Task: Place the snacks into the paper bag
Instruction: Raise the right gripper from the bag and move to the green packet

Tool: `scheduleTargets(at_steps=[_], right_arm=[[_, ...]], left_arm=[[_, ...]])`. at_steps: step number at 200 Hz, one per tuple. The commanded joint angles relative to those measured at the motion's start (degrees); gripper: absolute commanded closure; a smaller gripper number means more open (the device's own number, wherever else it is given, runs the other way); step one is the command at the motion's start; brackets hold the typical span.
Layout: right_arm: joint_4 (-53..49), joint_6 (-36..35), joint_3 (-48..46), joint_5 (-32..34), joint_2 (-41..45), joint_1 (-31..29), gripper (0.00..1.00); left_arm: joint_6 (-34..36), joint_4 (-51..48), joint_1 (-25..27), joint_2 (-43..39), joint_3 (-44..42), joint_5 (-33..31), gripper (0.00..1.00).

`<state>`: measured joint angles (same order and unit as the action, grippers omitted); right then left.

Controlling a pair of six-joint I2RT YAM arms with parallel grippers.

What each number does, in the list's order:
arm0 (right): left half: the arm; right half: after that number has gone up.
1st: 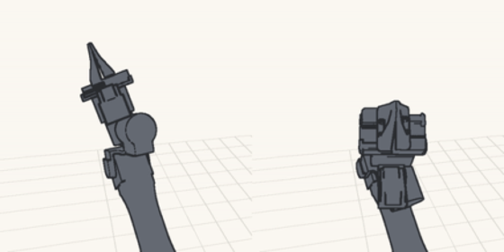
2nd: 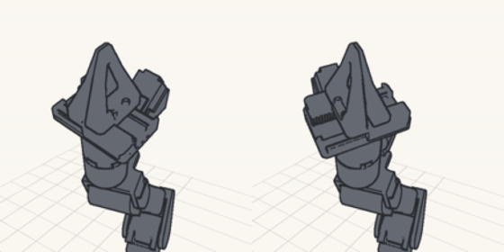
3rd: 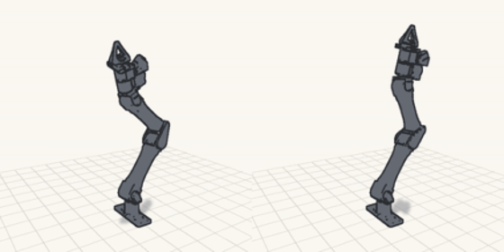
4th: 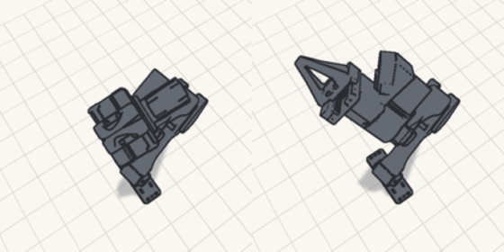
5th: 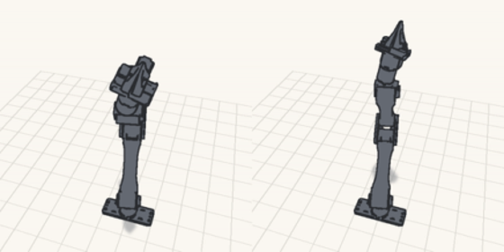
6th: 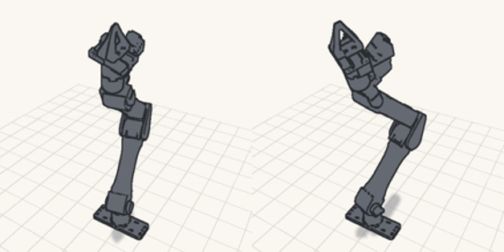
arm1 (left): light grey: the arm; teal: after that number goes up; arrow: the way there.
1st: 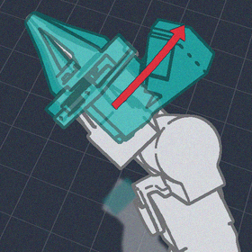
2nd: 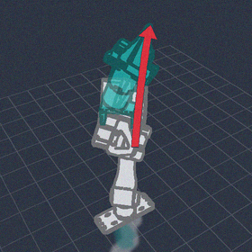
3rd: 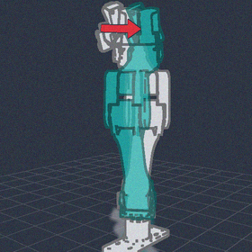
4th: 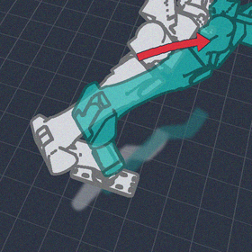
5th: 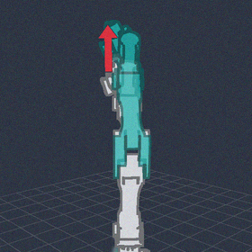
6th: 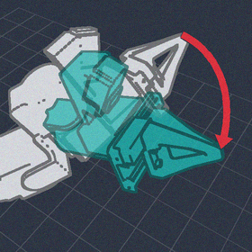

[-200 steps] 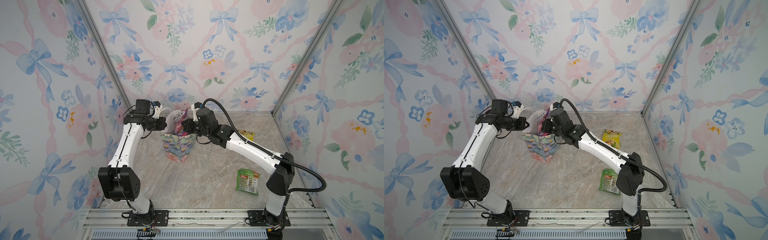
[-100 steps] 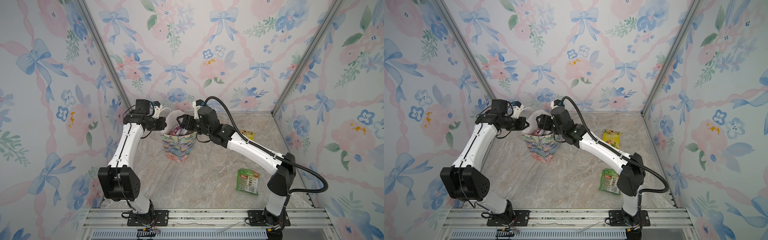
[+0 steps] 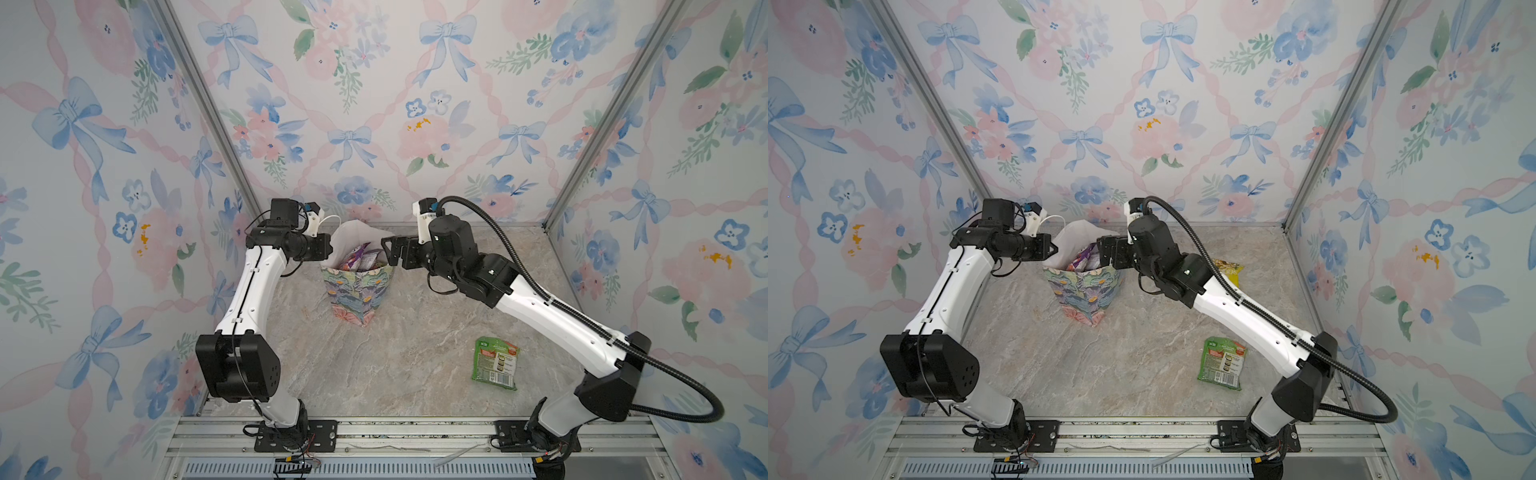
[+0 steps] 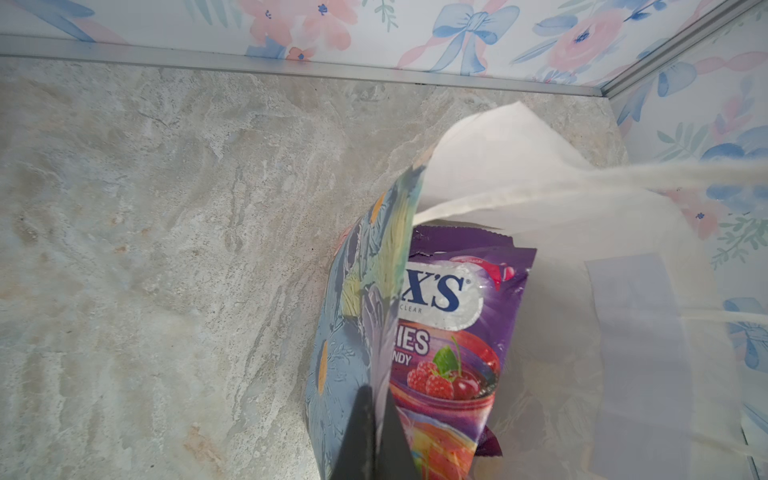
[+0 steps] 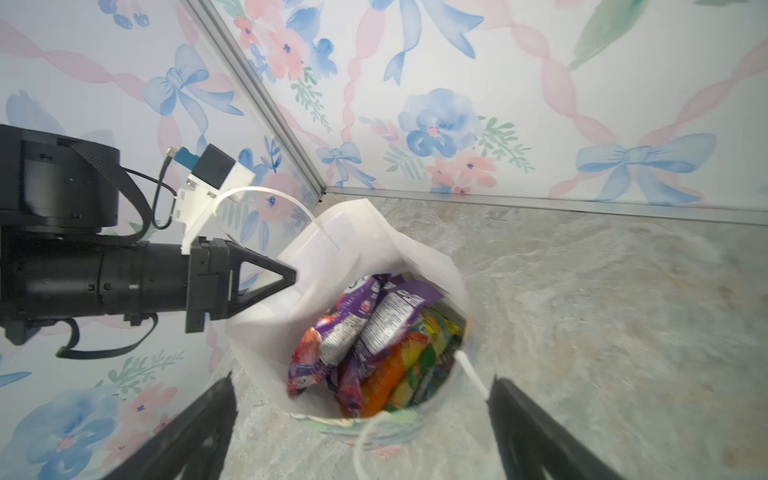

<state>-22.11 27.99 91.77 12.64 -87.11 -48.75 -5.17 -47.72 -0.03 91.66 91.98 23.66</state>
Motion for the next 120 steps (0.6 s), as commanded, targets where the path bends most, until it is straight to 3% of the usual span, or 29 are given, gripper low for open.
scheduleTargets(at_steps=[1,67,120], right_arm=[[-5.56,-0.11,-10.93,6.66,8.41,3.71,0.04],[-18.06,7.43,-41.12,6.43,30.89,18.34,0.03],[-17.20,11.52,-56.34,-5.00,37.59,31.05,0.03]], left_arm=[[0.33,-1.48,-0.50,-1.37,-0.95,0.45,1.00],[0.04,-1.41,-0.56,-0.83,-0.87,0.33,1.00],[-0.13,-1.41,-0.56,-0.43,-0.80,0.51,1.00]])
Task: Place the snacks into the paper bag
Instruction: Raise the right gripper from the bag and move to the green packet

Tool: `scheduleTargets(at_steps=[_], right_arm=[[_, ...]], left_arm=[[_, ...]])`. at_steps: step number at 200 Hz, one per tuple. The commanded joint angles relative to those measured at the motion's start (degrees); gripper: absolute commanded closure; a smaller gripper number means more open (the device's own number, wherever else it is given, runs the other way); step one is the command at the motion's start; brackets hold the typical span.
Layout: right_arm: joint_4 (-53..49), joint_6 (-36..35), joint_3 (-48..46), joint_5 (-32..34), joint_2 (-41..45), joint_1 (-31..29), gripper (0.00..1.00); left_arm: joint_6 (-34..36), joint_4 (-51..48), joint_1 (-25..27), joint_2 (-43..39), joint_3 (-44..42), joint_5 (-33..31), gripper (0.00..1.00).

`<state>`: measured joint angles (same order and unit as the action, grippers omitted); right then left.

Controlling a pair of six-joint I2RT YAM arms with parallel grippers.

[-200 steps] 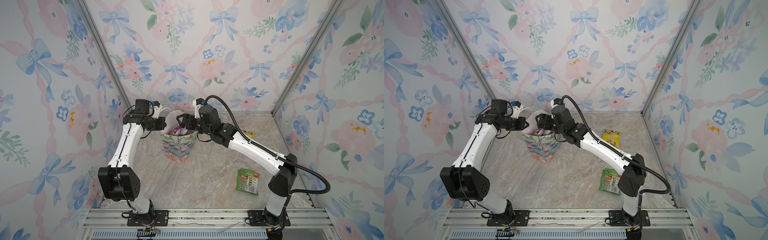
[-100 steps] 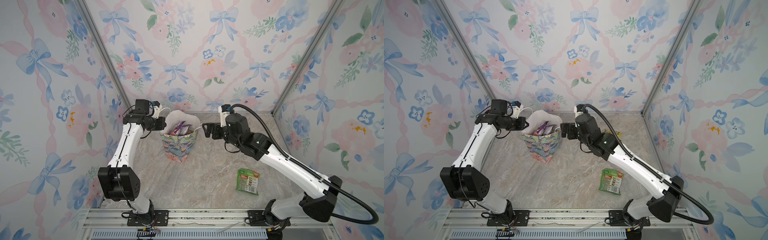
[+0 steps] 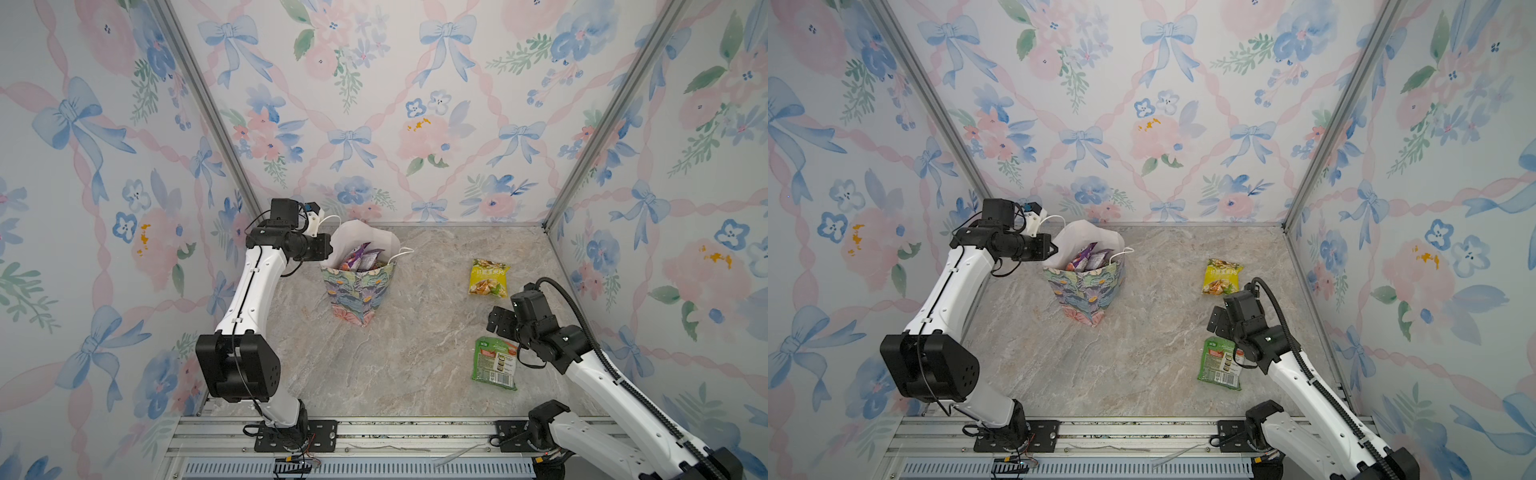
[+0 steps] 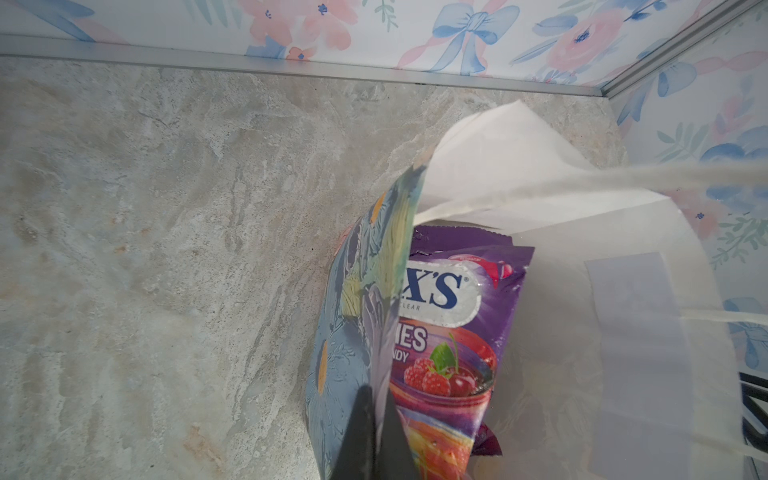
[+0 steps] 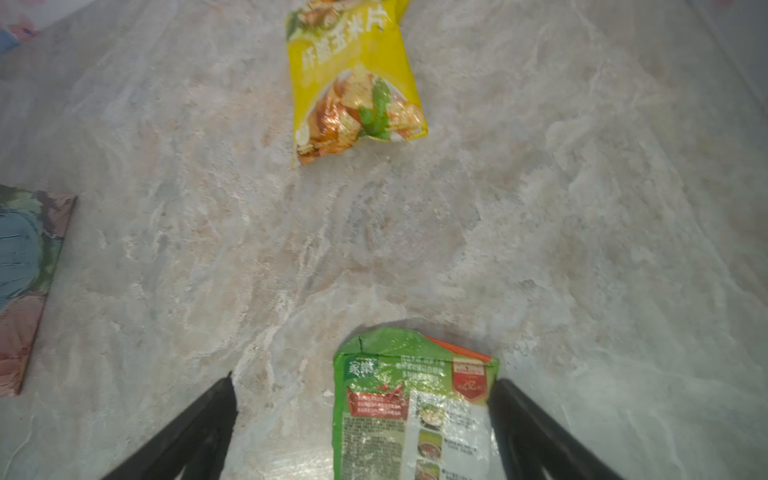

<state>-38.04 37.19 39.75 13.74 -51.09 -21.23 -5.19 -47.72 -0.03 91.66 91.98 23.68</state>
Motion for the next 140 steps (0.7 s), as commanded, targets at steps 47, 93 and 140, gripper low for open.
scheduleTargets(at_steps=[47,93,140], right_arm=[[3.04,3.53,-11.83,-11.28,1.26,8.63,0.04],[4.60,4.55,-14.85,-10.99,0.25,9.76,0.04],[8.93,7.61,-16.92,-14.76,-1.53,9.74,0.03]], left_arm=[[-0.02,-1.47,-0.51,-0.41,-0.86,0.40,1.00],[-0.15,-1.47,-0.49,-0.32,-0.84,0.66,1.00],[0.01,-1.41,-0.50,-0.60,-0.88,0.66,1.00]])
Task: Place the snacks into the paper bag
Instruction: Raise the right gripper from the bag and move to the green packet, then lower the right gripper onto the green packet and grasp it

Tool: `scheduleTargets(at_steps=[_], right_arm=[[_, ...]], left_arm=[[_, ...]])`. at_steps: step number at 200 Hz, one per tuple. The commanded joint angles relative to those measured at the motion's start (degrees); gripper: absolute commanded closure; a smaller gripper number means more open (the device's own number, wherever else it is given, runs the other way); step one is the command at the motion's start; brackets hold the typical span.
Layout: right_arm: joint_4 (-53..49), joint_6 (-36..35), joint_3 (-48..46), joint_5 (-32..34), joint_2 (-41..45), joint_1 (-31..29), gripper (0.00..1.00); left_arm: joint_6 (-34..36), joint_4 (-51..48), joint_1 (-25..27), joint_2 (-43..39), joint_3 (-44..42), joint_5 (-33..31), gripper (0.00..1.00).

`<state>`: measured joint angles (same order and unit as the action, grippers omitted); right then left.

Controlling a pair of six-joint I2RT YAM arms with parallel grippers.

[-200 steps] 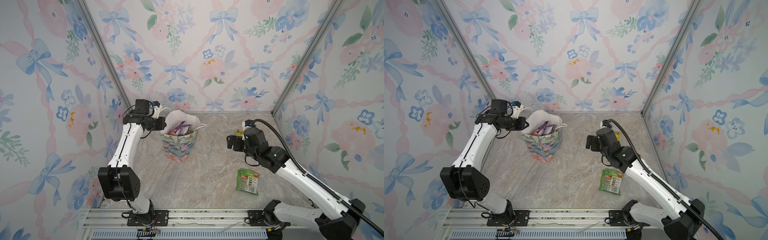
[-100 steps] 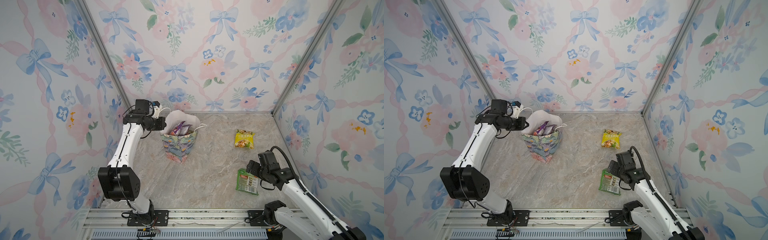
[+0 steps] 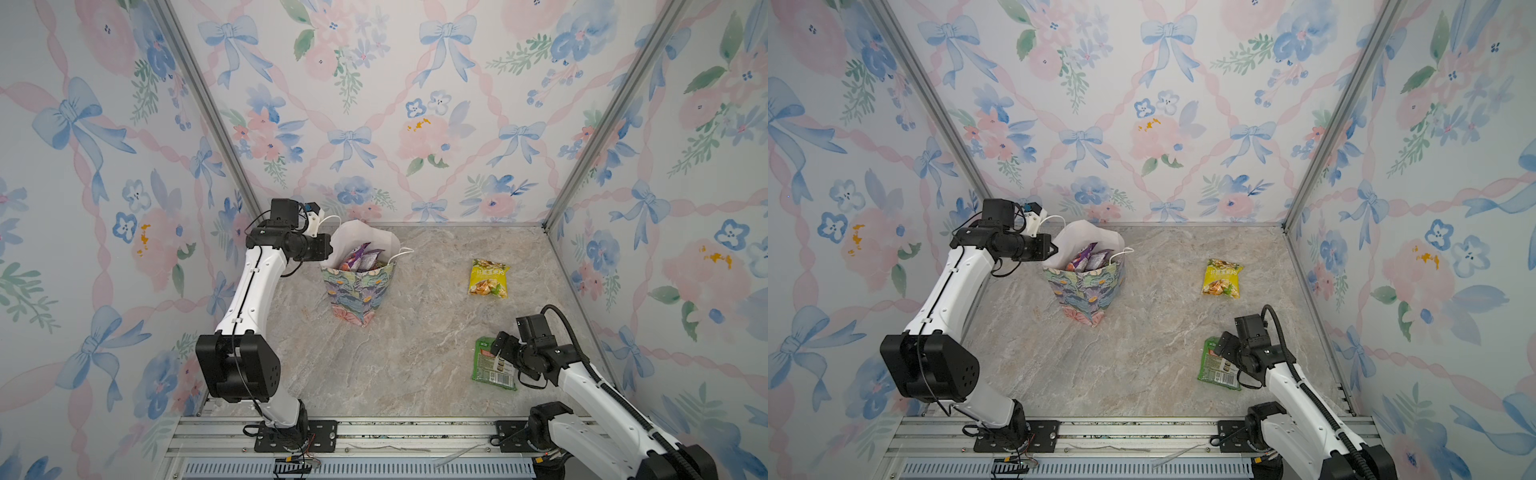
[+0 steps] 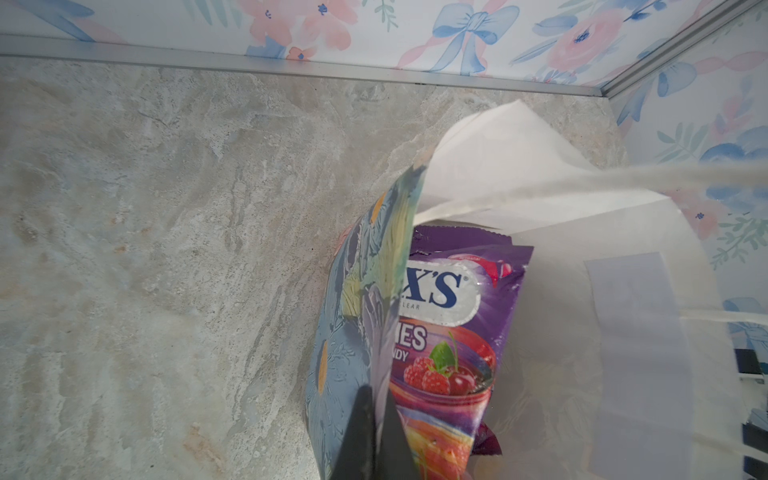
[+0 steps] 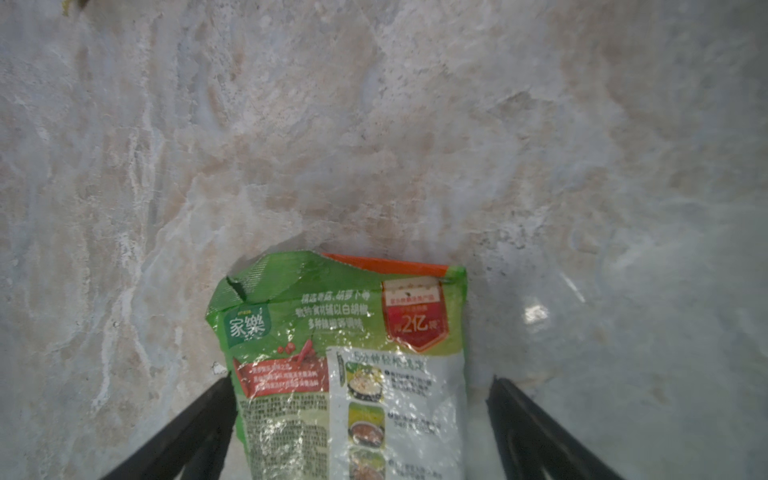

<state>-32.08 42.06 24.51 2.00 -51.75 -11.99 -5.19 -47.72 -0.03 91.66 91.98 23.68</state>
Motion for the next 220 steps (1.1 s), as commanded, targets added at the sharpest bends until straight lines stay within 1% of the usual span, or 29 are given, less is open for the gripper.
scheduleTargets(at_steps=[1,13,25,55,88,97,109,139,159,183,220], right_arm=[[3.15,2.84,-1.76,-3.21,-0.93,0.53,0.03],[5.11,4.36,-2.60,-4.86,-1.13,0.24,0.01],[6.84,6.03,-3.29,-5.16,-1.16,-0.65,0.00],[10.31,9.63,-3.12,-5.24,-1.81,-3.82,0.02],[14.78,14.83,-1.92,-5.18,-3.67,-8.77,0.06],[14.96,15.08,-1.11,-4.69,-4.17,-10.19,0.07],[12.49,13.59,0.88,-3.47,-4.87,-11.19,0.07],[1.91,7.24,4.94,-0.28,-5.99,-11.74,0.06],[-3.26,5.62,5.46,1.18,-5.71,-12.64,0.06],[-7.09,6.34,5.12,1.78,-5.54,-15.81,0.06],[-8.81,11.21,3.97,1.93,-5.62,-22.22,0.08]], left_arm=[[-0.04,-1.41,-0.50,-0.56,-0.90,0.66,1.00],[-0.01,-1.44,-0.52,-0.68,-0.91,0.66,1.00],[-0.06,-1.39,-0.54,-0.66,-0.84,0.66,1.00],[-0.12,-1.43,-0.52,-0.52,-0.89,0.73,1.00],[-0.10,-1.43,-0.57,-0.52,-0.85,0.75,1.00],[-0.14,-1.41,-0.50,-0.44,-0.85,0.75,1.00],[-0.08,-1.41,-0.55,-0.36,-0.83,0.83,1.00],[-0.08,-1.41,-0.51,-0.42,-0.82,0.84,1.00],[-0.10,-1.46,-0.53,-0.37,-0.84,0.84,1.00],[-0.13,-1.41,-0.51,-0.42,-0.77,0.91,1.00],[-0.09,-1.41,-0.50,-0.27,-0.68,1.19,1.00]])
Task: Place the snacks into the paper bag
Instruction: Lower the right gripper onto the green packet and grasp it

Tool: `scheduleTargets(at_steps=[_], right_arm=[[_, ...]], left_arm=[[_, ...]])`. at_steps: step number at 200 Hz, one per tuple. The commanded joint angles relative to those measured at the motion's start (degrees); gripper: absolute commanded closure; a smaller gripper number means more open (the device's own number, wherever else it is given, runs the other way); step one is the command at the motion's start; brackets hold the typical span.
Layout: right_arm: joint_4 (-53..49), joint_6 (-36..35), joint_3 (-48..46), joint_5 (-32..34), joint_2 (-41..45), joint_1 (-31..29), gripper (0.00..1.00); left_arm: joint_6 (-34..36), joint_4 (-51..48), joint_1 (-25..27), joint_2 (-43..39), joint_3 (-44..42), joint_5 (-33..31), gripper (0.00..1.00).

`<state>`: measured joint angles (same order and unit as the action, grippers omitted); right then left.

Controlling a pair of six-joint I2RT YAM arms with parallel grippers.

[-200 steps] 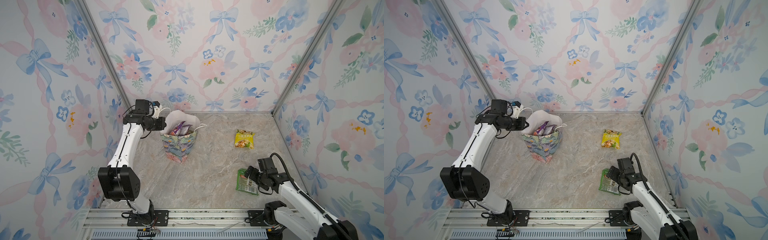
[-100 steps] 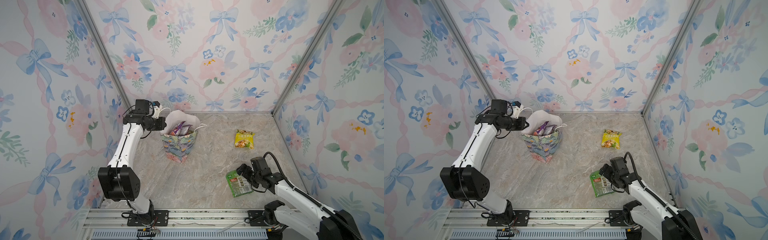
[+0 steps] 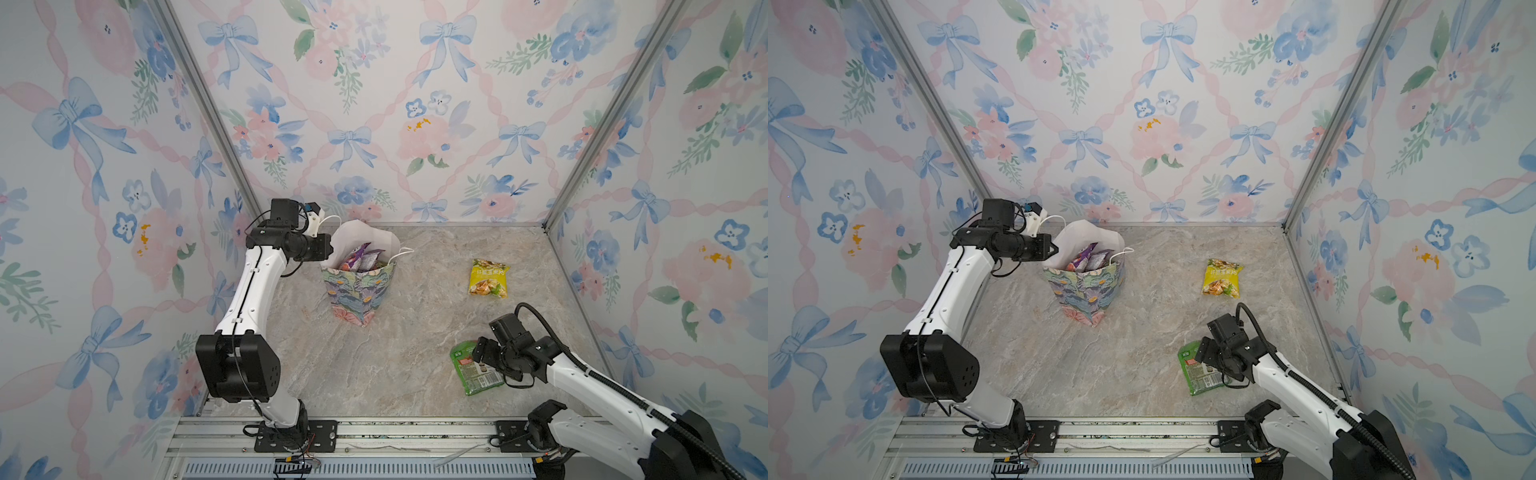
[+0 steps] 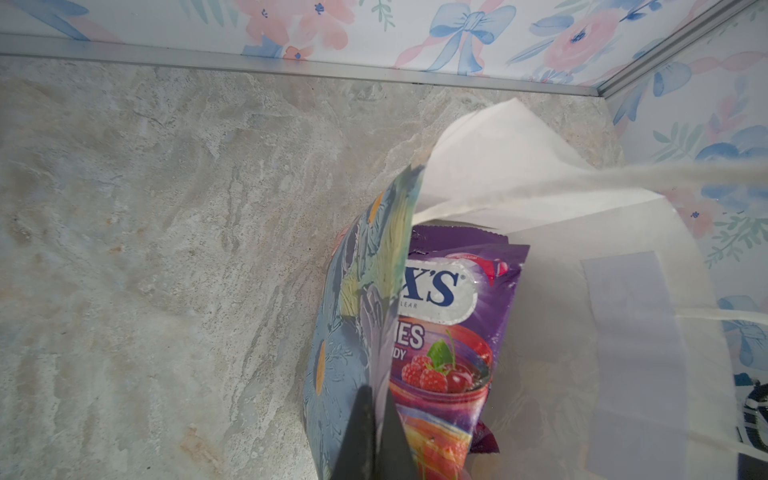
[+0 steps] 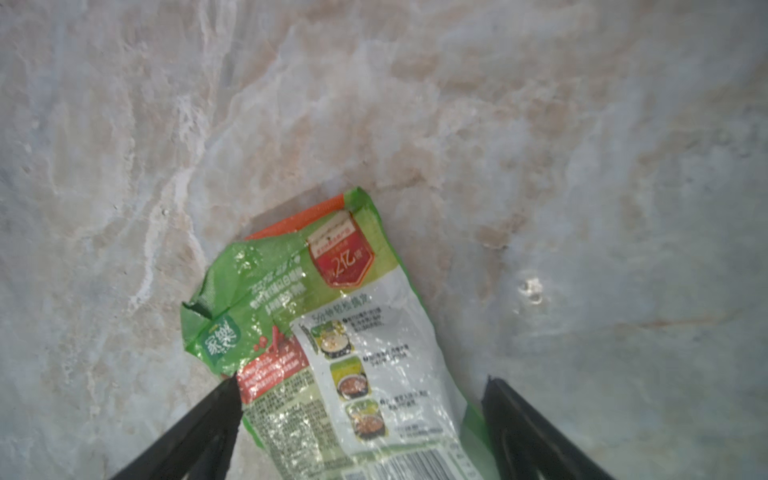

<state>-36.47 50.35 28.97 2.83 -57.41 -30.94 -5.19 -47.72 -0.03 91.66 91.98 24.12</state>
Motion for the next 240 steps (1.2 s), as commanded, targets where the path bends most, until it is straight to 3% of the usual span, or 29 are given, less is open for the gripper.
scheduleTargets(at_steps=[1,74,123,163,240], right_arm=[[-4.41,3.10,-0.49,1.03,0.07,-3.39,0.08],[7.71,14.14,2.21,-1.74,-4.41,-14.00,0.13],[5.57,10.51,8.03,0.17,-9.53,-14.63,0.16],[3.05,10.21,5.16,0.73,-6.23,-14.09,0.29],[5.71,8.41,1.27,0.46,-8.44,-12.96,0.39]], left_arm=[[-0.08,-1.41,-0.50,-0.30,-0.67,0.80,1.00],[-0.14,-1.44,-0.57,-0.60,-0.67,0.95,1.00],[0.00,-1.41,-0.55,-0.77,-0.67,1.02,1.00],[0.00,-1.41,-0.51,-0.94,-0.71,1.02,1.00],[-0.13,-1.47,-0.41,-0.96,-0.71,1.19,1.00]])
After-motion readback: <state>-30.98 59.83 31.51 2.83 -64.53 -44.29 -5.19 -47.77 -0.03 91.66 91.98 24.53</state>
